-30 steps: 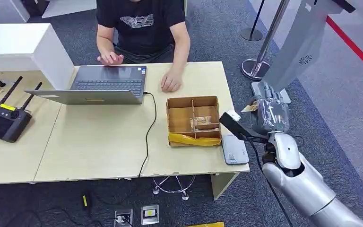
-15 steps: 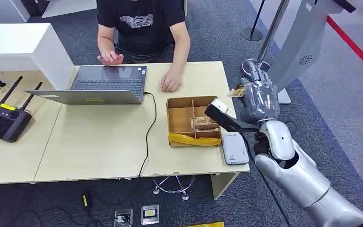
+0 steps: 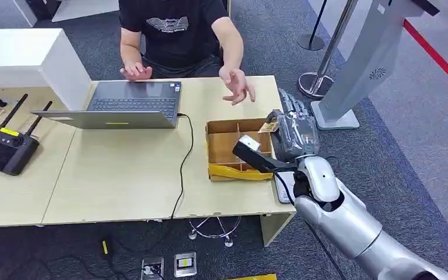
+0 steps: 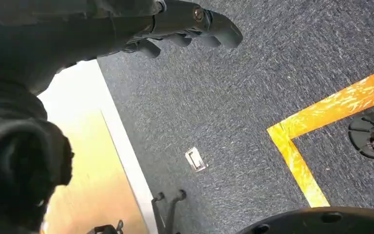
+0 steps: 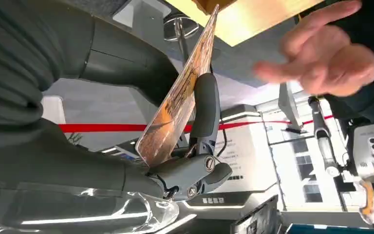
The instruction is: Pass the card to the sensor for recognition and then transmit it.
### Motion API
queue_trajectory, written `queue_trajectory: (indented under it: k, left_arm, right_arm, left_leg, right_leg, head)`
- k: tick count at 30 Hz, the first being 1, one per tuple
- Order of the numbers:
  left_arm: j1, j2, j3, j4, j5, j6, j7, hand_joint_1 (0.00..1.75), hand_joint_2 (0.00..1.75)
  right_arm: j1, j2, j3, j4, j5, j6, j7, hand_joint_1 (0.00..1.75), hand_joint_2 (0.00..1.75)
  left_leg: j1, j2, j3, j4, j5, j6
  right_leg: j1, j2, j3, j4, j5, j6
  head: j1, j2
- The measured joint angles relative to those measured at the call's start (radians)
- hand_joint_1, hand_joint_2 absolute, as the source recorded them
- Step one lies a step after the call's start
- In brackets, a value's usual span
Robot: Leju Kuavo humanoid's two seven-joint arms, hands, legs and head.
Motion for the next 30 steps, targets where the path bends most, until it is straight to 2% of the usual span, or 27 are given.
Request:
queue_trajectory:
  k: [17, 18, 20, 21, 22, 26, 30]
  left_arm:
    - [0.001, 0.0, 0.0, 0.0, 0.019, 0.0, -0.015, 0.0, 0.0]
    - [0.001, 0.0, 0.0, 0.0, 0.021, 0.0, -0.015, 0.0, 0.0]
    - [0.001, 0.0, 0.0, 0.0, 0.026, 0.0, -0.014, 0.0, 0.0]
    - [0.001, 0.0, 0.0, 0.0, 0.028, 0.0, -0.011, 0.0, 0.0]
    - [0.001, 0.0, 0.0, 0.0, 0.029, 0.0, -0.006, 0.0, 0.0]
    - [0.001, 0.0, 0.0, 0.0, 0.028, 0.0, 0.0, 0.0, 0.0]
    - [0.001, 0.001, 0.001, 0.0, 0.028, 0.0, -0.003, 0.0, 0.0]
  right_arm:
    - [-0.008, 0.04, 0.021, 0.08, 0.026, 0.013, -0.034, 1.75, 1.75]
    - [-0.009, 0.045, 0.021, 0.085, 0.027, 0.013, -0.038, 0.02, 1.75]
    - [-0.01, 0.05, 0.021, 0.09, 0.028, 0.013, -0.045, 0.0, 1.75]
    - [-0.01, 0.058, 0.021, 0.096, 0.029, 0.013, -0.048, 0.0, 0.0]
    - [-0.01, 0.062, 0.021, 0.101, 0.029, 0.01, -0.049, 0.0, 1.75]
    - [-0.011, 0.079, 0.022, 0.135, 0.041, -0.047, -0.051, 0.0, 1.75]
    - [-0.012, 0.084, 0.03, 0.16, 0.083, -0.023, -0.05, 0.0, 1.75]
  left_leg:
    - [0.0, 0.0, 0.0, 0.0, 0.0, 0.0]
    - [0.0, 0.0, 0.0, 0.0, 0.0, 0.0]
    - [0.0, 0.0, 0.0, 0.0, 0.0, 0.0]
    - [0.0, 0.0, 0.0, 0.0, 0.0, 0.0]
    - [0.0, 0.0, 0.0, 0.0, 0.0, 0.0]
    - [0.0, 0.0, 0.0, 0.0, 0.0, 0.0]
    - [0.0, 0.0, 0.0, 0.0, 0.0, 0.0]
  right_leg:
    - [0.0, 0.0, 0.0, 0.0, 0.0, 0.0]
    - [0.0, 0.0, 0.0, 0.0, 0.0, 0.0]
    - [0.0, 0.0, 0.0, 0.0, 0.0, 0.0]
    - [0.0, 0.0, 0.0, 0.0, 0.0, 0.0]
    - [0.0, 0.0, 0.0, 0.0, 0.0, 0.0]
    - [0.0, 0.0, 0.0, 0.0, 0.0, 0.0]
    - [0.0, 0.0, 0.0, 0.0, 0.0, 0.0]
  head:
    - [0.0, 0.0]
    - [0.0, 0.0]
    - [0.0, 0.0]
    - [0.0, 0.0]
    - [0.0, 0.0]
    - [0.0, 0.0]
    - [0.0, 0.0]
